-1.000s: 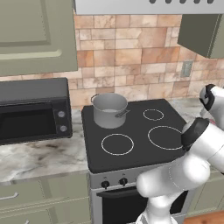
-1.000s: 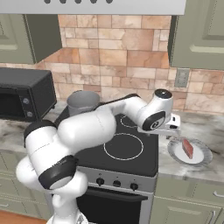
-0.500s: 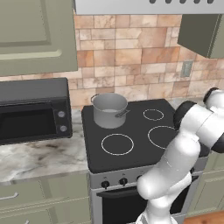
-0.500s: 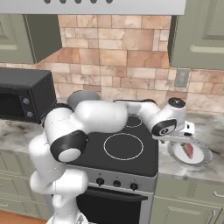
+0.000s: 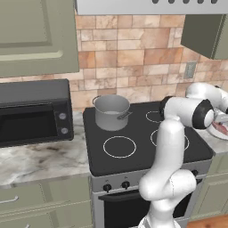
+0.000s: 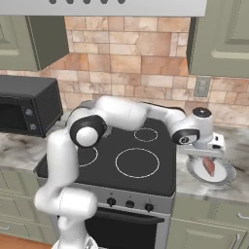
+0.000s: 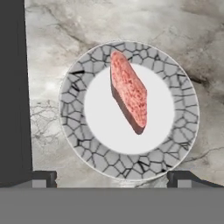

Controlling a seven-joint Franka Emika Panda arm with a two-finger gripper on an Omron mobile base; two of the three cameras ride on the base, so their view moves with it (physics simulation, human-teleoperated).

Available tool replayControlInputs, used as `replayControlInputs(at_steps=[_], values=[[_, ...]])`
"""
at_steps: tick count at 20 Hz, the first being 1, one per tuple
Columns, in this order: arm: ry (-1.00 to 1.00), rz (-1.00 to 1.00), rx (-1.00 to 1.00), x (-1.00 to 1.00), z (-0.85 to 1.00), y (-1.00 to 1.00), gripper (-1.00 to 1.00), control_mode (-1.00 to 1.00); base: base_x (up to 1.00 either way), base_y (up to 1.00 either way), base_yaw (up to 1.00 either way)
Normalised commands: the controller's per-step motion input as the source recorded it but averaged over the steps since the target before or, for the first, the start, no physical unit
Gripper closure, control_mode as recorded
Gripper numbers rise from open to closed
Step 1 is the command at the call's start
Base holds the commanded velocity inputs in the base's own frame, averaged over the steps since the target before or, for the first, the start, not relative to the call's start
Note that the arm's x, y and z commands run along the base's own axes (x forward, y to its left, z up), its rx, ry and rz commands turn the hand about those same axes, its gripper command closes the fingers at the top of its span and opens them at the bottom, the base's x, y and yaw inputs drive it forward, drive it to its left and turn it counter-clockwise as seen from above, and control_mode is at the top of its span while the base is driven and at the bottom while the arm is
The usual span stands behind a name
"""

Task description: Retrieve the frozen meat and place it in the pot on a burner. Then turn the burner on.

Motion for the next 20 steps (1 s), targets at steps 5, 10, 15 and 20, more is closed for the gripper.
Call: replayControlInputs(at_steps=[5,10,15,20], values=[[-0.01,0.0,0.0,0.02,0.0,-0.35,-1.0,-1.0,0.0,0.0,0.0],[-0.02,0.0,0.01,0.02,-0.01,-0.12,-1.0,-1.0,0.0,0.0,0.0],[0.0,0.02,0.0,0.22,-0.2,0.0,-1.0,-1.0,0.0,0.0,0.0],[0.0,0.02,0.0,0.3,-0.44,0.0,-1.0,-1.0,0.0,0.0,0.0]])
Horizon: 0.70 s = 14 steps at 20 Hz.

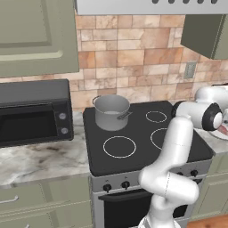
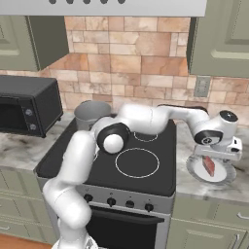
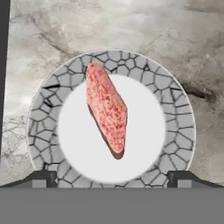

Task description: Retrieve the frozen meat and place it in the pot on a burner. Then turn the burner on.

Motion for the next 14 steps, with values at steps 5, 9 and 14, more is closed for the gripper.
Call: replayControlInputs(at_steps=[5,9,14], values=[[0.0,0.0,0.0,0.17,-0.34,0.0,-1.0,-1.0,0.0,0.0,0.0],[0.02,0.0,0.0,0.35,-0.13,0.0,-1.0,-1.0,0.0,0.0,0.0],[0.0,0.0,0.0,0.27,-0.07,0.0,-1.0,-1.0,0.0,0.0,0.0]])
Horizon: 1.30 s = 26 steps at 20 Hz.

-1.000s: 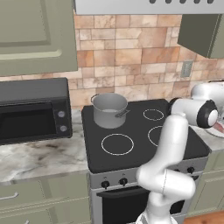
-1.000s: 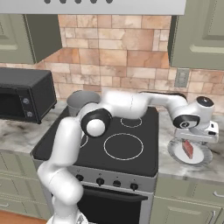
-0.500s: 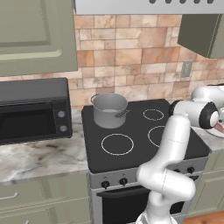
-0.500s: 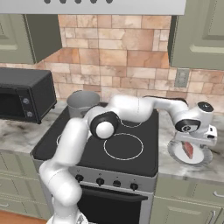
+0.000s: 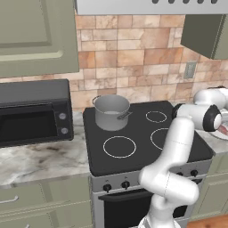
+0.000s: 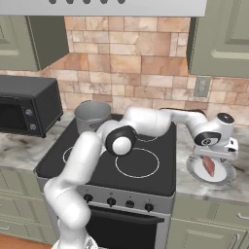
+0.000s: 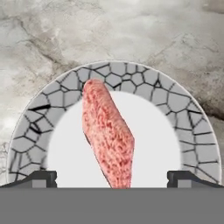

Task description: Retrieve the frozen meat and place it in the pot on a burner. Then turn the burner on.

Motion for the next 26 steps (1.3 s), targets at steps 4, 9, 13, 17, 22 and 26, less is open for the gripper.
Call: replayControlInputs(at_steps=[4,9,13,17,22,26], values=[[0.0,0.0,0.0,0.26,-0.13,0.0,-1.0,-1.0,0.0,0.0,0.0],[0.02,0.0,0.03,0.03,-0.16,0.0,-1.0,-1.0,0.0,0.0,0.0],[0.05,0.0,0.05,0.0,-0.25,0.0,-1.0,-1.0,0.0,0.0,0.0],[0.04,0.0,0.04,0.0,-0.24,0.0,-1.0,-1.0,0.0,0.0,0.0],[0.03,0.0,0.04,0.0,-0.21,0.0,-1.0,-1.0,0.0,0.0,0.0],[0.03,0.0,0.03,0.0,-0.19,0.0,-1.0,-1.0,0.0,0.0,0.0]])
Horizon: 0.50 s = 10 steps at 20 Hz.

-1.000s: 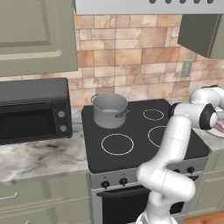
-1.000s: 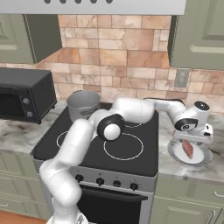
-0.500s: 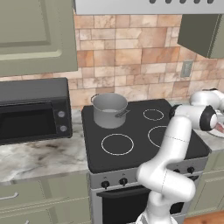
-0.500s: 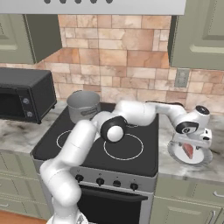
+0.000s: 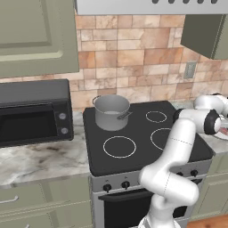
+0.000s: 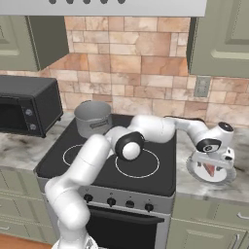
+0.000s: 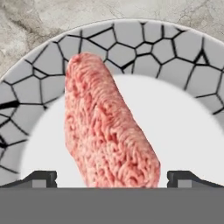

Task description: Retrieve the frozen meat and place it in the pot on a burner. Then turn the burner on.

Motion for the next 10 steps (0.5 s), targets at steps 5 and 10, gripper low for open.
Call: replayControlInputs(at_steps=[5,10], values=[[0.01,0.0,0.02,0.0,-0.17,0.0,1.0,-1.0,0.0,0.0,0.0],[0.0,0.0,0.01,0.0,-0.05,0.0,1.0,-1.0,0.0,0.0,0.0]])
